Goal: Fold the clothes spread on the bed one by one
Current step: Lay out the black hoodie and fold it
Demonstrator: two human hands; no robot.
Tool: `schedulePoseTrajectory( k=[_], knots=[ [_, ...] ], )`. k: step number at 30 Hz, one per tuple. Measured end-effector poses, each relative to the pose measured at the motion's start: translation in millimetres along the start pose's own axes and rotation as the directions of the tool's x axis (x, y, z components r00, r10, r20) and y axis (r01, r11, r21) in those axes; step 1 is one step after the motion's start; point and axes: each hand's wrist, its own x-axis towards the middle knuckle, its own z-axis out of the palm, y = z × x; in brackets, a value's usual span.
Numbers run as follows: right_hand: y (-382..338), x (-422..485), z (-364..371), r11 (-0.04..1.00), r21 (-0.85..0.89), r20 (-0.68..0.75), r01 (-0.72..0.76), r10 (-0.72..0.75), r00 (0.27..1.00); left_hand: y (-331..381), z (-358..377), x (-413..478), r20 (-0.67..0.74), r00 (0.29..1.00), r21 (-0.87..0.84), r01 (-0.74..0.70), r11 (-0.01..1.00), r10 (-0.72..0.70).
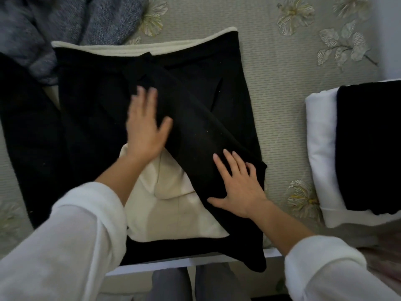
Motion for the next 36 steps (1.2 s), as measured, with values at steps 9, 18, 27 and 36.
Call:
schedulePoseTrajectory(
  k=[9,18,27,36],
  knots=[
    [-24,-12,6,0.998,-0.036,0.037,-0.052,0.053,0.998,-5,23,-109,0.326,0.940,0.197,-0.169,0.966,0.098],
    [-157,0,11,0.996,-0.016,-0.043,0.086,-0.087,0.995,-100,-64,-174,0.081,0.988,0.042,0.127,0.991,-0.130],
    [-284,15,52,0.976,0.032,0.013,0.215,-0.216,0.976,-233,-104,-202,0.222,0.420,-0.743,0.657,0.127,-0.880],
    [-297,20,64,0.997,0.017,0.097,0.082,-0.083,0.992,-243,-118,-162,0.301,0.607,-0.805,0.576,0.146,-0.736]
  ],
)
